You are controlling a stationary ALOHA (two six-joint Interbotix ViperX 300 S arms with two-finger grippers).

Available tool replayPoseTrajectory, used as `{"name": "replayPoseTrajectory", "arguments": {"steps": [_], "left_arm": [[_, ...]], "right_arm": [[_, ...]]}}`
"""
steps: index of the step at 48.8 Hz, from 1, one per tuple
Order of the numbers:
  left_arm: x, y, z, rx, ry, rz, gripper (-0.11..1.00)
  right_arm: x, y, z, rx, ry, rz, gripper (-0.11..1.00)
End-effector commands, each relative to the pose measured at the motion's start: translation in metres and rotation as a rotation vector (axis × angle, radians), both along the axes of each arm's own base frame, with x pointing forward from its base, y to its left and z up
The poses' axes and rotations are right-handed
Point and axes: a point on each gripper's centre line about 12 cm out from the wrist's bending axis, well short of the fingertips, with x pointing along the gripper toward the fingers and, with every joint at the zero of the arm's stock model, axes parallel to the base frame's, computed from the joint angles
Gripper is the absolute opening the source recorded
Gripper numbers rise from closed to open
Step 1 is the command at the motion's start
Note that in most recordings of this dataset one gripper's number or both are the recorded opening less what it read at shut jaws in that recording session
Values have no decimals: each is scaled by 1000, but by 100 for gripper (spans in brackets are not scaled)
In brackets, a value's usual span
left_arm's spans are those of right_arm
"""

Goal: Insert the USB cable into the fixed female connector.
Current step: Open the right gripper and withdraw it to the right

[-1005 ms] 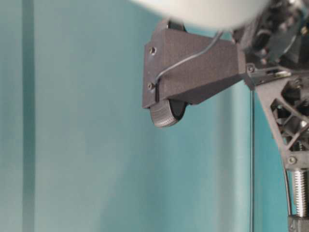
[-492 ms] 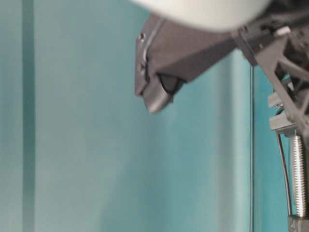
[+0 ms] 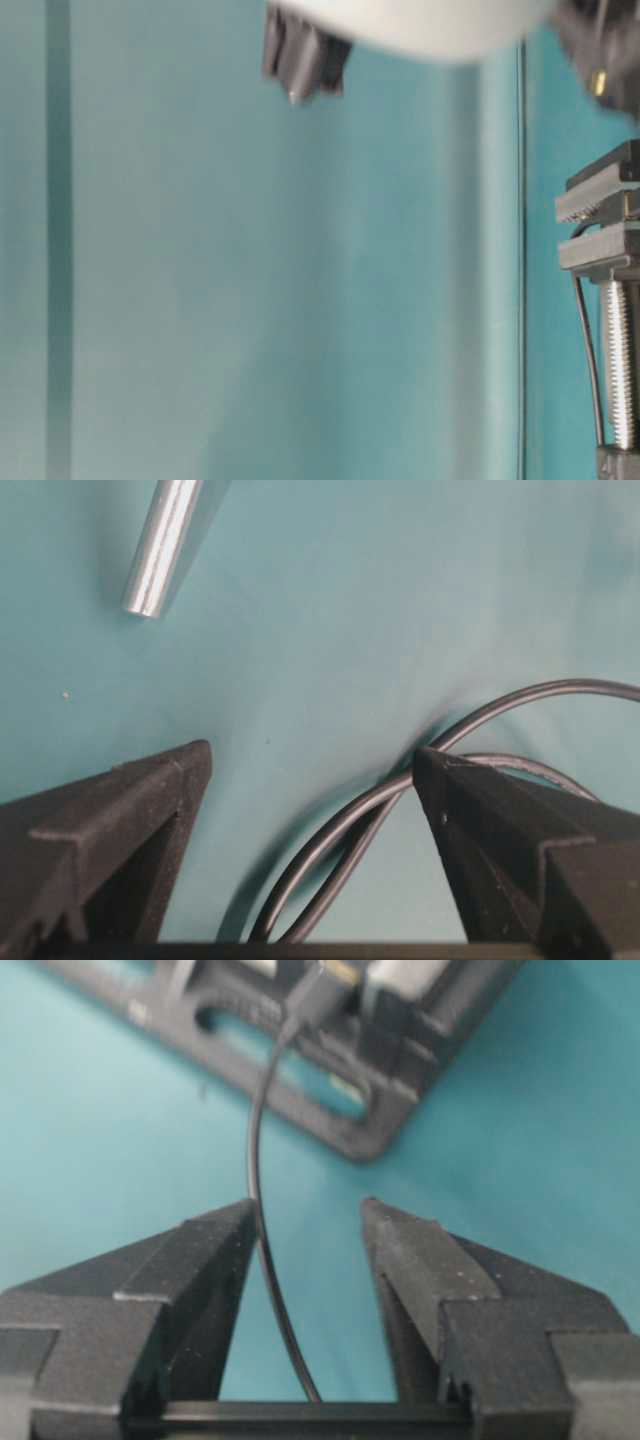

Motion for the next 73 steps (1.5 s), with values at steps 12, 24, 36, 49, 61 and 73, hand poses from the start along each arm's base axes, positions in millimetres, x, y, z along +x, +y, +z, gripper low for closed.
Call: {"name": "replayPoseTrajectory", "arguments": {"steps": [12, 24, 36, 49, 61, 73], "left_arm": [[3, 0, 3, -6, -9, 6, 100], [3, 0, 3, -6, -9, 6, 100], [3, 0, 4, -6, -10, 6, 100], [3, 0, 4, -8, -11, 5, 100], [2, 0, 3, -6, -10, 6, 100], [3, 0, 4, -8, -11, 6, 100]], "right_arm": [[-52, -19, 33, 56, -53, 281, 51], [-94, -67, 38, -11, -50, 405, 51], [-132, -101, 49, -74, -106, 508, 51], [-183, -103, 49, -138, -234, 615, 51], [-196, -94, 46, -87, -276, 695, 51], [-197, -91, 44, -54, -266, 717, 51]]}}
